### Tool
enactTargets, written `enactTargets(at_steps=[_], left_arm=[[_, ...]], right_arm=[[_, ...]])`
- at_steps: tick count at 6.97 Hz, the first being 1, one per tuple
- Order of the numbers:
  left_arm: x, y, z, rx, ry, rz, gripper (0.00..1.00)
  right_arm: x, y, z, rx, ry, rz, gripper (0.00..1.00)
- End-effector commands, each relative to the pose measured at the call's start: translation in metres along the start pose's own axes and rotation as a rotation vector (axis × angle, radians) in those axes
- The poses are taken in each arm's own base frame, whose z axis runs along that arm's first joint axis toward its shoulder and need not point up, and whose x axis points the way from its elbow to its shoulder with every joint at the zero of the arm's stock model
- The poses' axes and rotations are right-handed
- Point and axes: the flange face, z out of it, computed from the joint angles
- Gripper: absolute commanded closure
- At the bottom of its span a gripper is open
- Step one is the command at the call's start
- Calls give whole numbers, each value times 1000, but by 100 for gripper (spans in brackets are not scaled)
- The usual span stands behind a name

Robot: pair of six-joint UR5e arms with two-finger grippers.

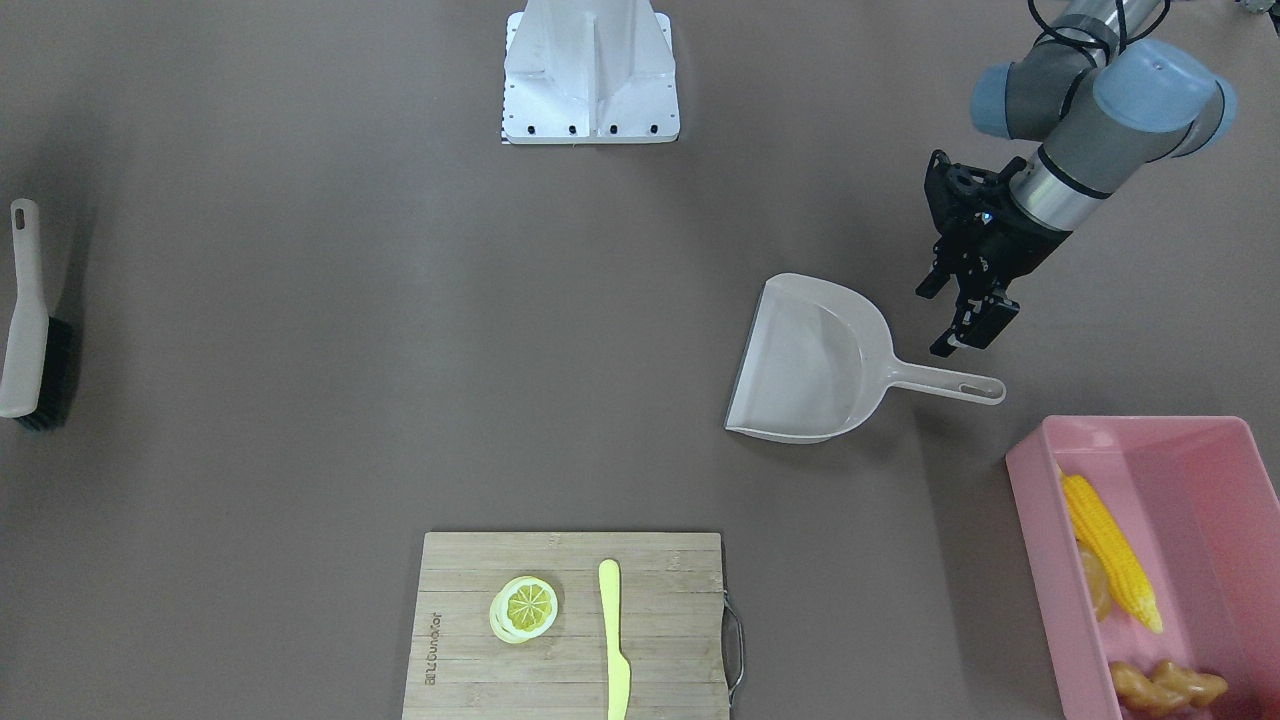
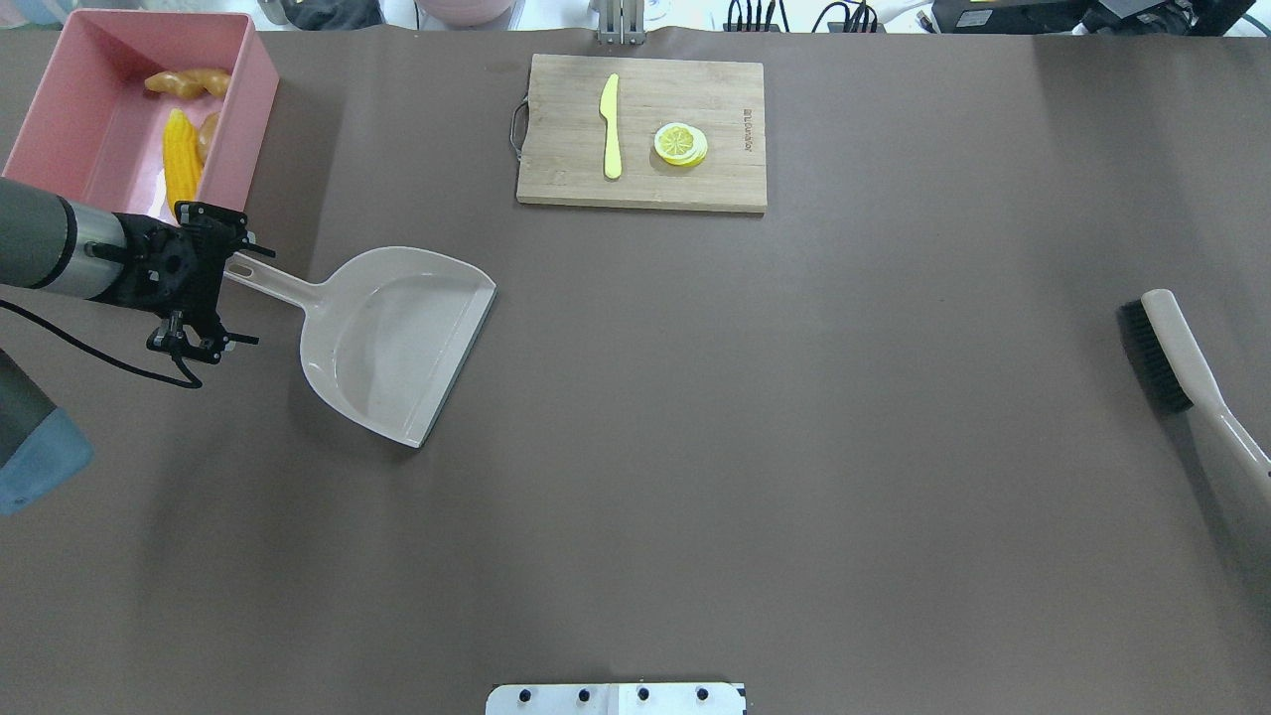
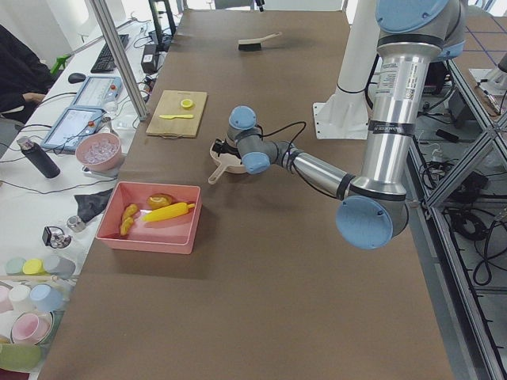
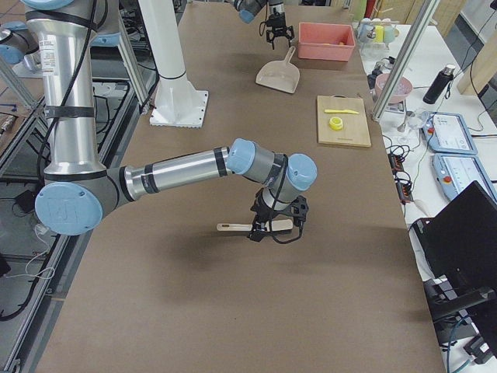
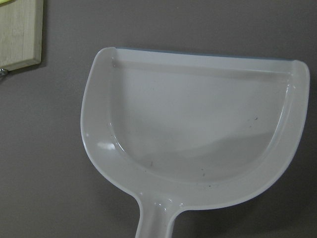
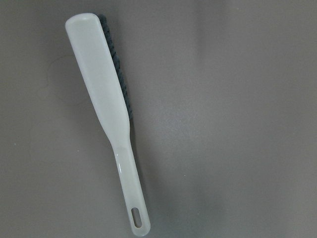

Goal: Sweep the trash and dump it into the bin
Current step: 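Set the dustpan down on the table and release it with the left gripper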

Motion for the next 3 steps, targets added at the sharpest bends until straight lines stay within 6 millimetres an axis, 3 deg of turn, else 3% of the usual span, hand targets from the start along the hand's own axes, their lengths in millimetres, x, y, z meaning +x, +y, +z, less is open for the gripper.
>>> enactTargets(at_steps=[1, 3], left_arm=[[1, 13, -29, -6, -27, -19, 2], [-30, 63, -80, -47, -24, -155, 2]], right_arm=[[2, 15, -19, 52, -6, -3, 0], [19, 20, -36, 96, -12, -27, 0]])
